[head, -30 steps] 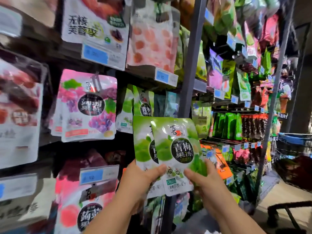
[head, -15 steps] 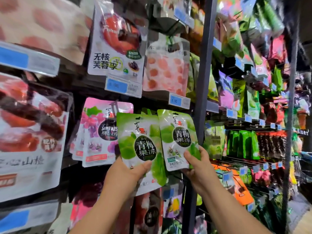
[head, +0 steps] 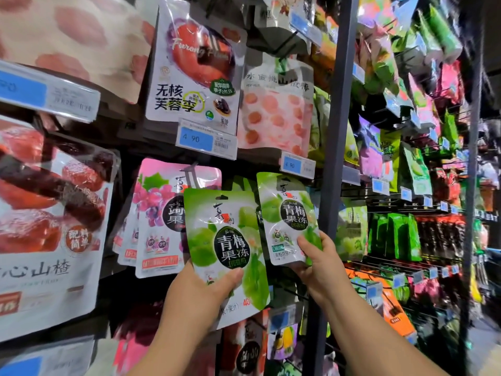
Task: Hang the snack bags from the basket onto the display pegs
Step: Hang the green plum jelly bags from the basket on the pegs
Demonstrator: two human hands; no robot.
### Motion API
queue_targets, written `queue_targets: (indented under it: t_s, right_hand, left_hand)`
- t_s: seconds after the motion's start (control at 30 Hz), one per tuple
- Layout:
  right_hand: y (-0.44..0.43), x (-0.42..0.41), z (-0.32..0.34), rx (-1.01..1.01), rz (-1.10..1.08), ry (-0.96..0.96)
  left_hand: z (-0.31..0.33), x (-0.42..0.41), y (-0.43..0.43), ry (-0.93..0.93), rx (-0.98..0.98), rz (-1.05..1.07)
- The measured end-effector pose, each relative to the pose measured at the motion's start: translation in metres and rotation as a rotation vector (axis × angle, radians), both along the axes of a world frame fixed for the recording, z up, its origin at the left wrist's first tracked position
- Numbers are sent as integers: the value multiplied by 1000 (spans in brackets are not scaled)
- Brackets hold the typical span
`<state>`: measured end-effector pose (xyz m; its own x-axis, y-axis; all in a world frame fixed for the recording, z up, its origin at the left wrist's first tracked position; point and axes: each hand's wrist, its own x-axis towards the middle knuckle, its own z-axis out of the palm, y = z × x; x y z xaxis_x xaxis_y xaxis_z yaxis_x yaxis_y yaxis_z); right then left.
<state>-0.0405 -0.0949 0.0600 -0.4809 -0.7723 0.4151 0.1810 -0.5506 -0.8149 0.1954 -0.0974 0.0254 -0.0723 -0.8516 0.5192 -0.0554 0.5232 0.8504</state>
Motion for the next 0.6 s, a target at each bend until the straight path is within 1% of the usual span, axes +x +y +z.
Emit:
queue_targets:
  t_s: [0.23,0.4,0.5,0.6]
  right_hand:
    - [-16,-1,4,38,13,23]
    - [-31,5,2,82,-71,119]
    - [-32,9,0,155,-157,218]
    - [-28,8,-2,261,-312,431]
  left_hand:
    - [-4,5,-2,30,-2,-10]
    - [-4,4,-4,36,10,-16]
    - [-3,1,-5,10,2,-40]
    - [-2,-4,-5,-5,-9,-64]
